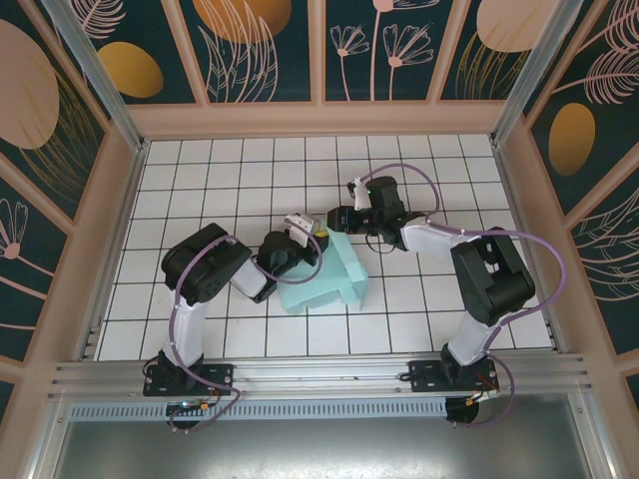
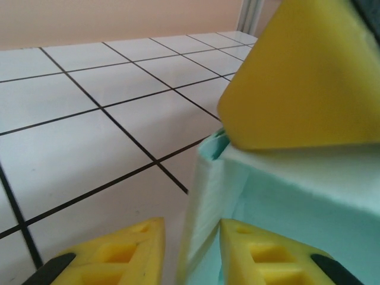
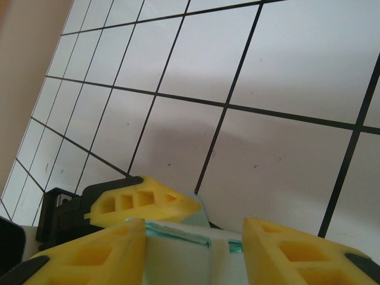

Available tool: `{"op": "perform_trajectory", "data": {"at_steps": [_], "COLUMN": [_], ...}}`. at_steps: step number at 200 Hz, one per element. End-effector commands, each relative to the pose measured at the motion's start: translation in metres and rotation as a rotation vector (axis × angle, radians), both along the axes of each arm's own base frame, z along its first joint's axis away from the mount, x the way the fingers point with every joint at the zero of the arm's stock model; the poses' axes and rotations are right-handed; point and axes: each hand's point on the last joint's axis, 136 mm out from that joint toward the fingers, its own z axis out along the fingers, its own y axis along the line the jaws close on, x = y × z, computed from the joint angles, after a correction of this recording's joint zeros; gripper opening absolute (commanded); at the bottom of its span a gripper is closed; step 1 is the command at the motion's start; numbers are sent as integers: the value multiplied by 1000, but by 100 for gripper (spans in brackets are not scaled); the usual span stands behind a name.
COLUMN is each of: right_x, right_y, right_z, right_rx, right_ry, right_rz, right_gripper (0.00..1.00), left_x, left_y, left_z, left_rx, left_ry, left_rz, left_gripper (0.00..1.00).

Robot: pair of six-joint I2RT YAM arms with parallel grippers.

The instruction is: Fold the paper box

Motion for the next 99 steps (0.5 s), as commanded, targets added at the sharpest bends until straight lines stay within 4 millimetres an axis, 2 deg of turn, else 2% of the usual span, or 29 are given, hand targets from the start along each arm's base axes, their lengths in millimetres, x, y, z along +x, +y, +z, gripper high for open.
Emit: {"op": "perform_trajectory", "data": {"at_steps": [1,36,83,99], "right_x": [-27,-27,-29,-29], "right_y": [-24,-25,-19,-18], "right_z": [-55,-57,-57,-56], "right_rx": [-186,-202,-200,-198], "right_ry": [145,144,145,139], "right_rz": [-12,-11,12,16], "right_gripper": [45,45,45,45], "left_x": [3,4,5,5], "left_y": [-11,-14,-21,-23], "left_z": [2,-2,-8,-9], "left_rx": [20,37,73,70], "left_ry": [-2,-2,-8,-5], "left_rz": [-59,-73,-109,-119], "left_gripper": [28,21,22,16]}}
